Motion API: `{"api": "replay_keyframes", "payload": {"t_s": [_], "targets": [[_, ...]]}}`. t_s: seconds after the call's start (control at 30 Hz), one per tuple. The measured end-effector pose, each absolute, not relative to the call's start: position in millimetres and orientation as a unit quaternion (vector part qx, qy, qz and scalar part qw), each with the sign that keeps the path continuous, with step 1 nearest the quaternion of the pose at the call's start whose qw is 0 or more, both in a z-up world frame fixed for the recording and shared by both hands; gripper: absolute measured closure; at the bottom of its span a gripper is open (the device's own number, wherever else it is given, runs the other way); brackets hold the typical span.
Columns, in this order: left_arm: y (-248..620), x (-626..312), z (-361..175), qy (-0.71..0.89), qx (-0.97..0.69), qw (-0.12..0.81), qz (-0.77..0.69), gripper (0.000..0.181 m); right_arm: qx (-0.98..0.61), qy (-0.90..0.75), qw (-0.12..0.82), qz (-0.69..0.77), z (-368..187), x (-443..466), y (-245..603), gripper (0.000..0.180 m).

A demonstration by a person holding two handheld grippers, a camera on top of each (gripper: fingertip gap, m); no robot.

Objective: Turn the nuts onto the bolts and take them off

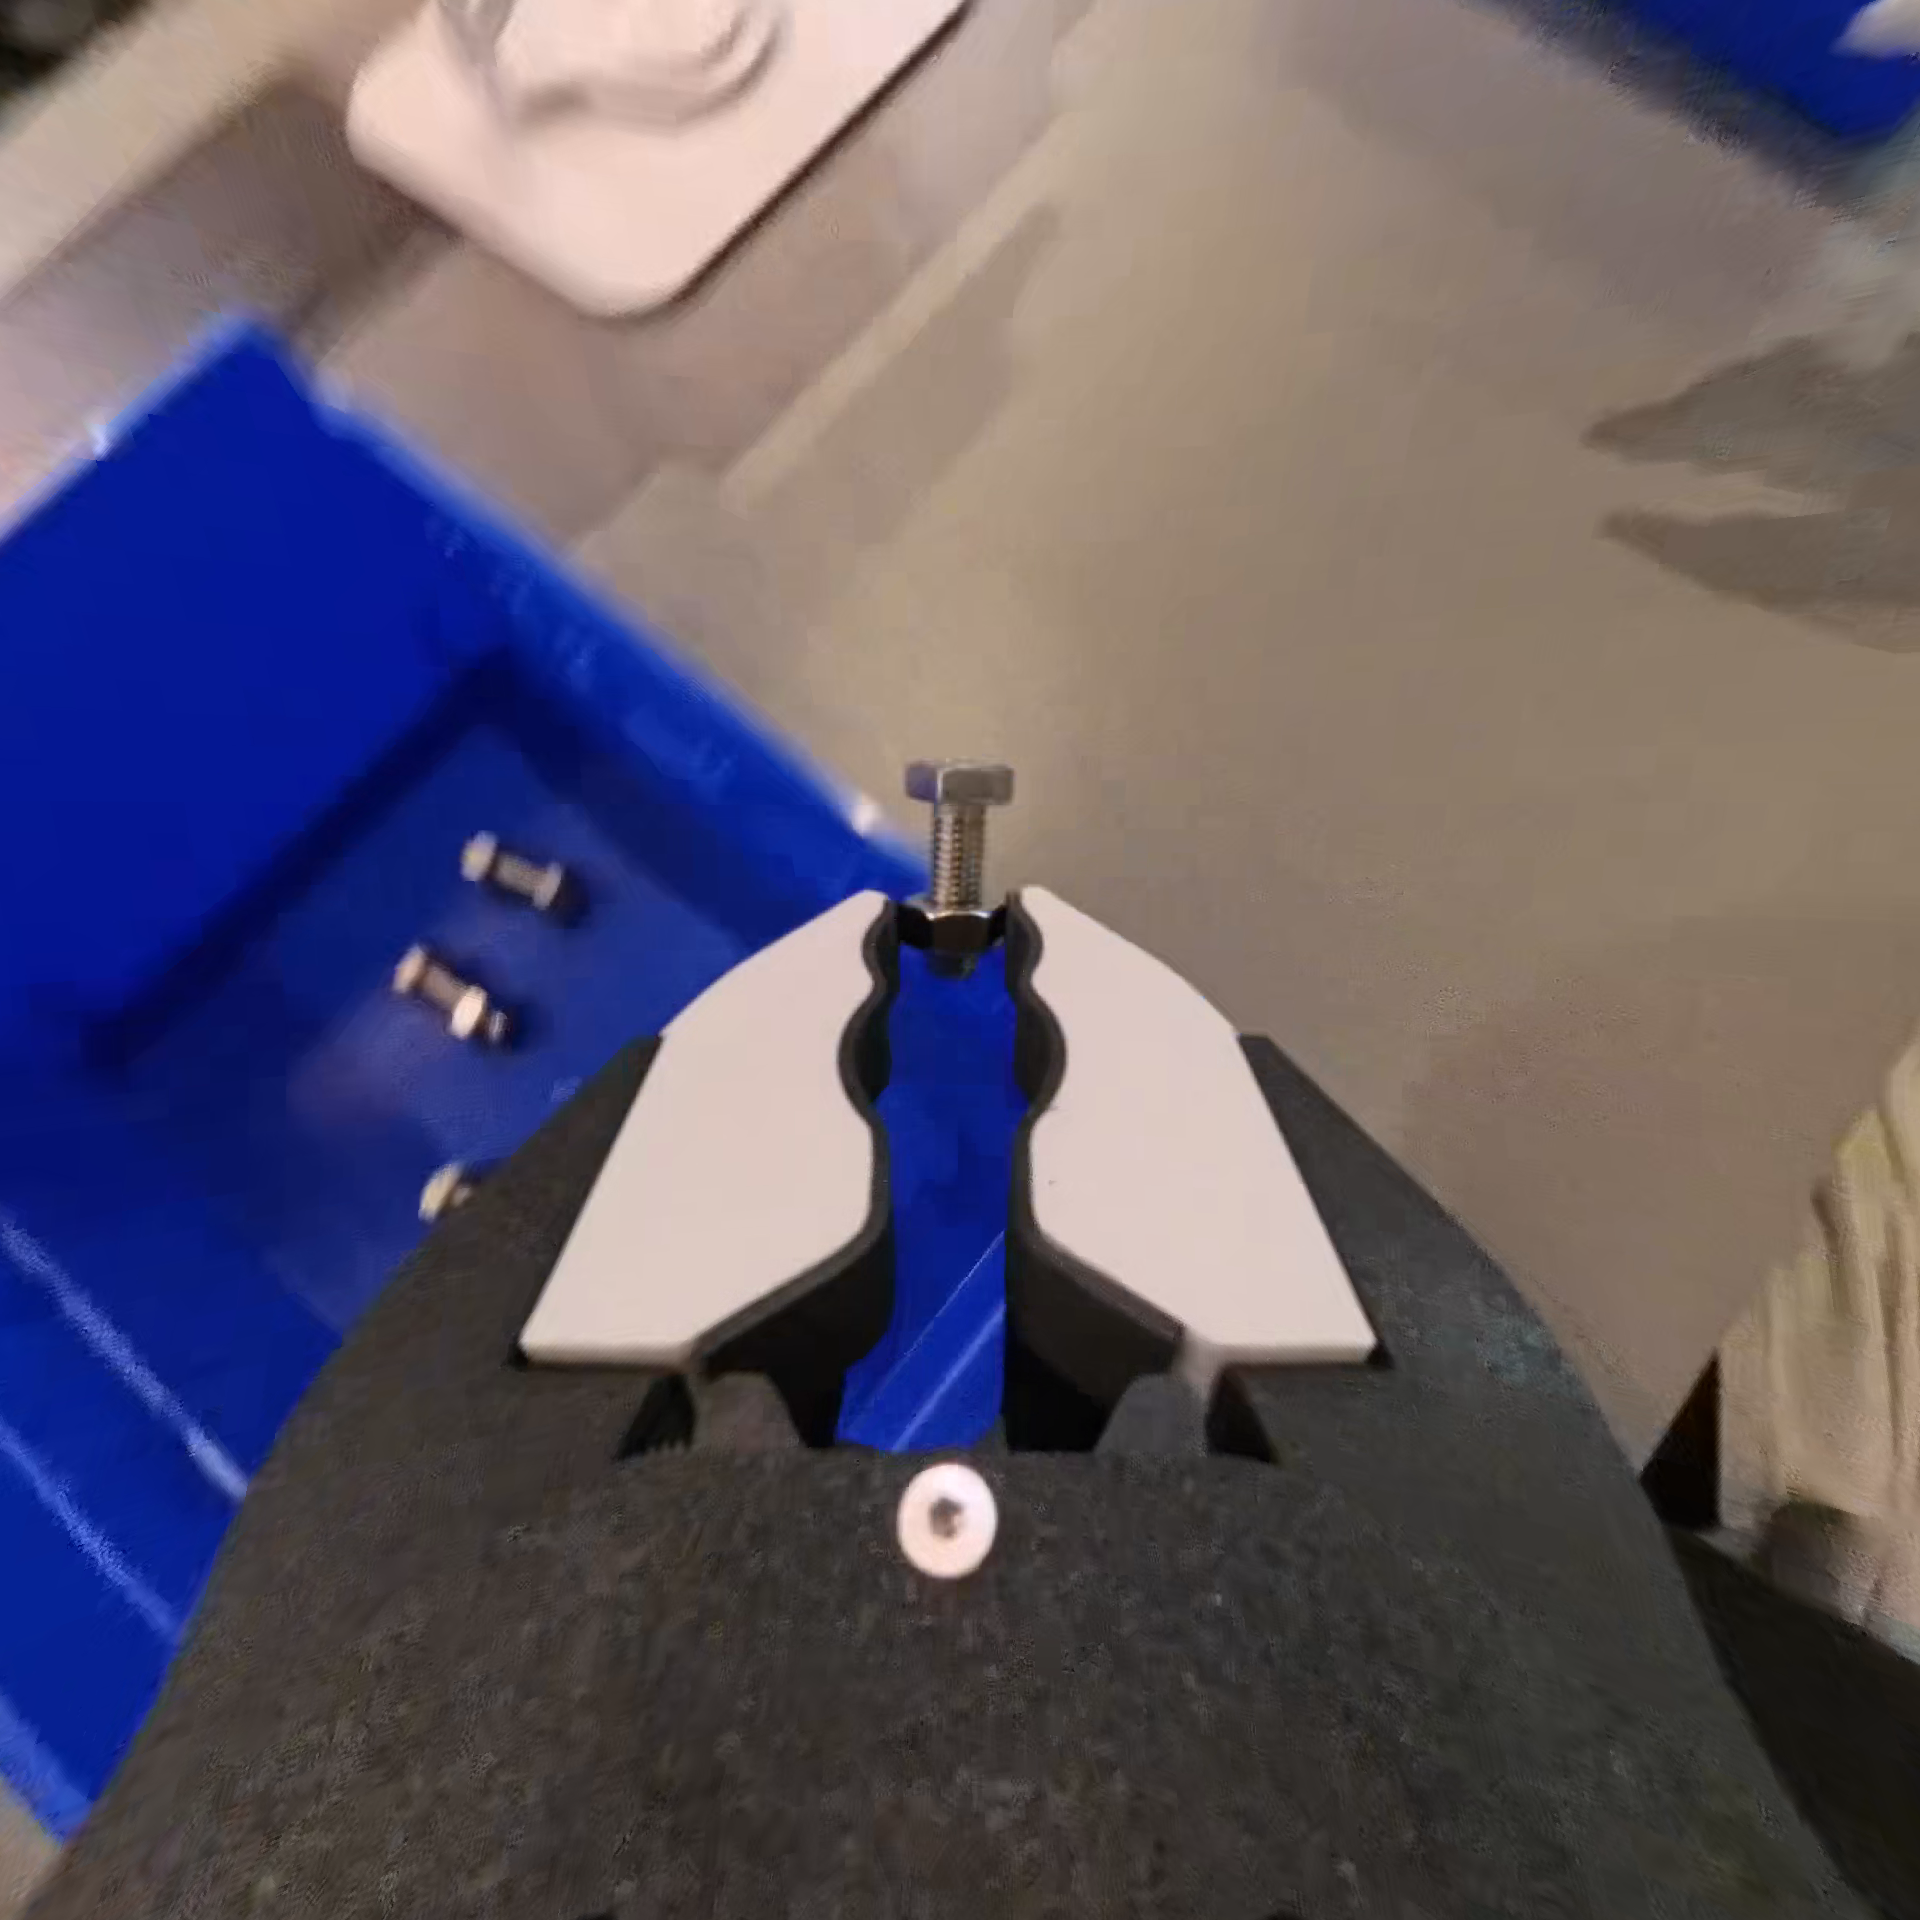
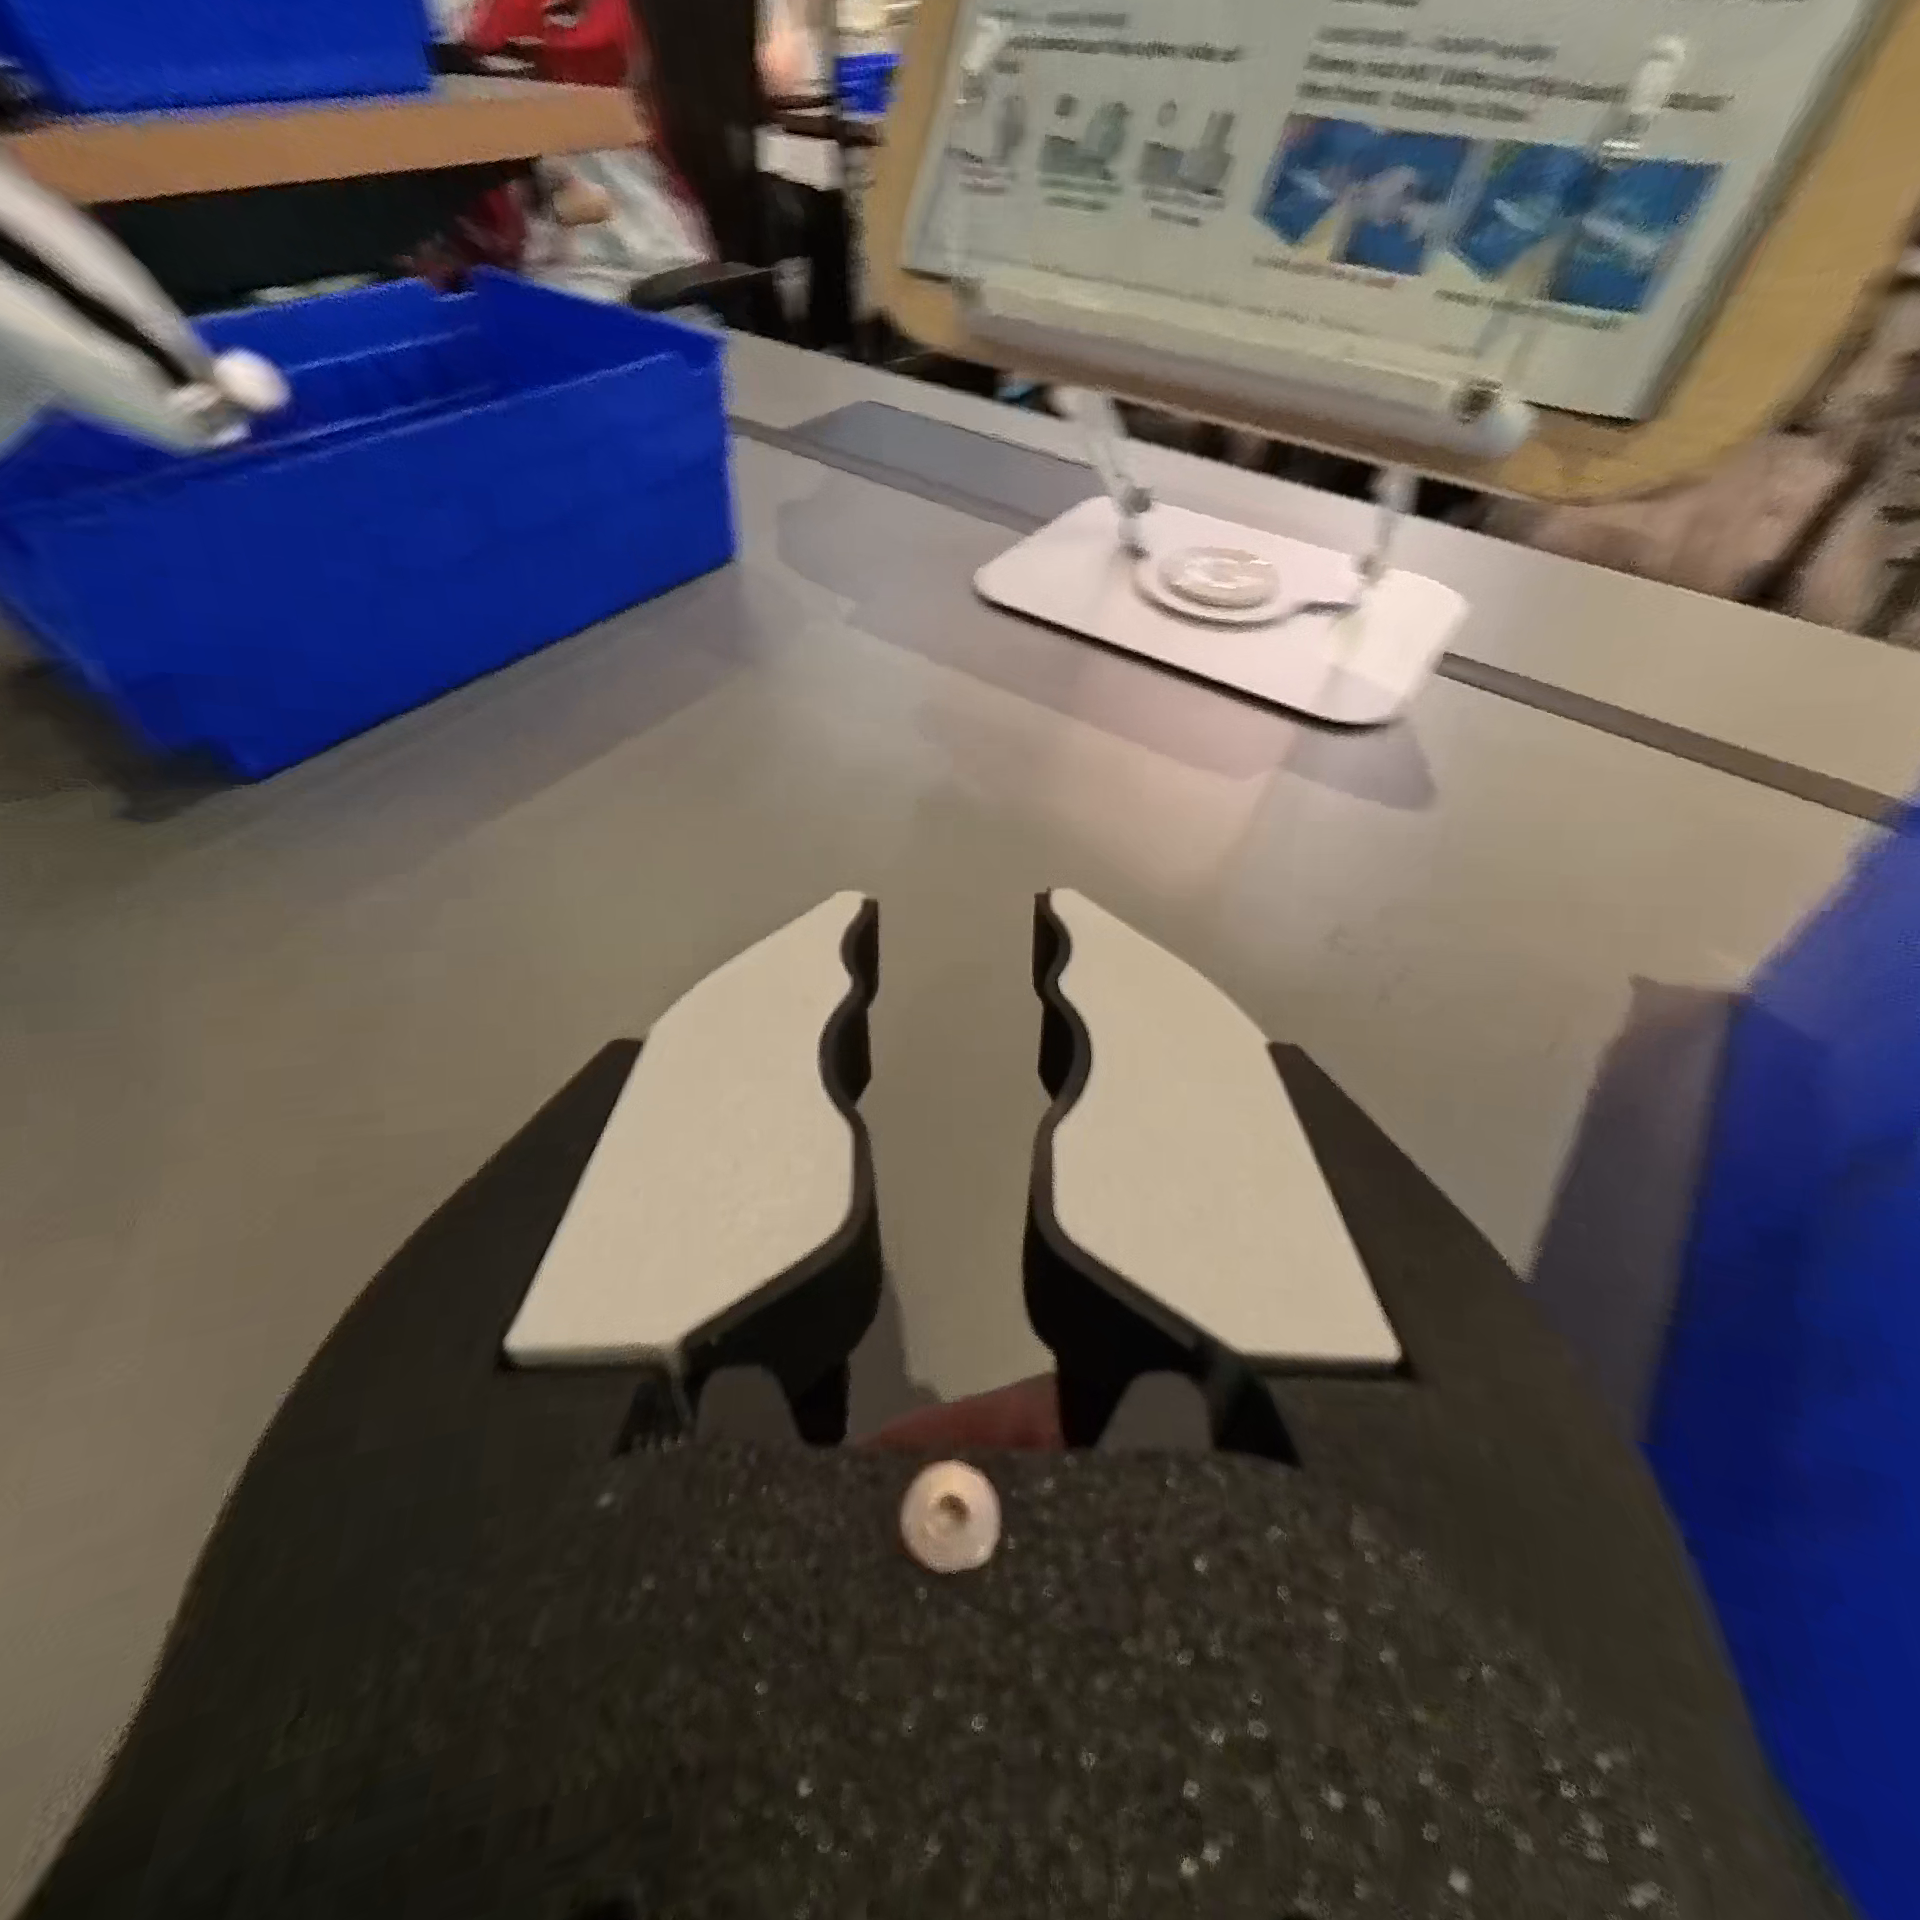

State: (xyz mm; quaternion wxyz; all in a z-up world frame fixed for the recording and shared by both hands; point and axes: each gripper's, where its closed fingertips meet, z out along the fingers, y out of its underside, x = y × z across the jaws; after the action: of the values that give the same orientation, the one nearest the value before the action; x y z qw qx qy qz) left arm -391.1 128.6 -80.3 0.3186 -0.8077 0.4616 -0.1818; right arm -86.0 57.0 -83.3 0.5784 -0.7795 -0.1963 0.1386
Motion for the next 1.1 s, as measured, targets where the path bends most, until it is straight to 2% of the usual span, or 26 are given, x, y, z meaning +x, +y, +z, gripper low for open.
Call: {"api": "replay_keyframes", "payload": {"t_s": [0.2,0.37,0.47,0.67,0.77,0.87,1.0,1.03,1.1], "targets": [[92.2,-285.9,-26.3,0.603,-0.672,0.403,-0.148,0.162,-0.714,-0.345,0.527,0.307,-42.0,-142.7,21.8,0.150],[84.0,-208.9,-31.4,0.678,-0.579,0.450,-0.057,0.162,-0.701,-0.298,0.492,0.421,-19.6,-144.0,42.0,0.144],[83.6,-184.0,-52.4,0.703,-0.558,0.439,-0.032,0.162,-0.719,-0.285,0.475,0.419,-30.7,-141.0,56.2,0.142],[82.5,-163.9,-76.0,0.716,-0.551,0.423,-0.070,0.162,-0.749,-0.270,0.440,0.415,-67.0,-143.8,73.7,0.141],[79.6,-161.0,-84.5,0.722,-0.547,0.418,-0.071,0.162,-0.746,-0.262,0.427,0.438,-75.4,-148.6,77.9,0.145],[80.2,-161.5,-91.4,0.725,-0.548,0.412,-0.062,0.162,-0.738,-0.269,0.417,0.458,-78.1,-153.9,76.1,0.163],[80.8,-163.9,-95.6,0.724,-0.551,0.410,-0.060,0.162,-0.747,-0.266,0.412,0.449,-85.0,-155.4,77.2,0.161],[81.1,-164.5,-95.4,0.723,-0.550,0.413,-0.057,0.162,-0.752,-0.260,0.408,0.448,-87.7,-154.8,78.5,0.153],[80.1,-164.8,-94.0,0.723,-0.549,0.416,-0.056,0.162,-0.752,-0.257,0.396,0.459,-91.9,-156.1,76.3,0.149]]}}
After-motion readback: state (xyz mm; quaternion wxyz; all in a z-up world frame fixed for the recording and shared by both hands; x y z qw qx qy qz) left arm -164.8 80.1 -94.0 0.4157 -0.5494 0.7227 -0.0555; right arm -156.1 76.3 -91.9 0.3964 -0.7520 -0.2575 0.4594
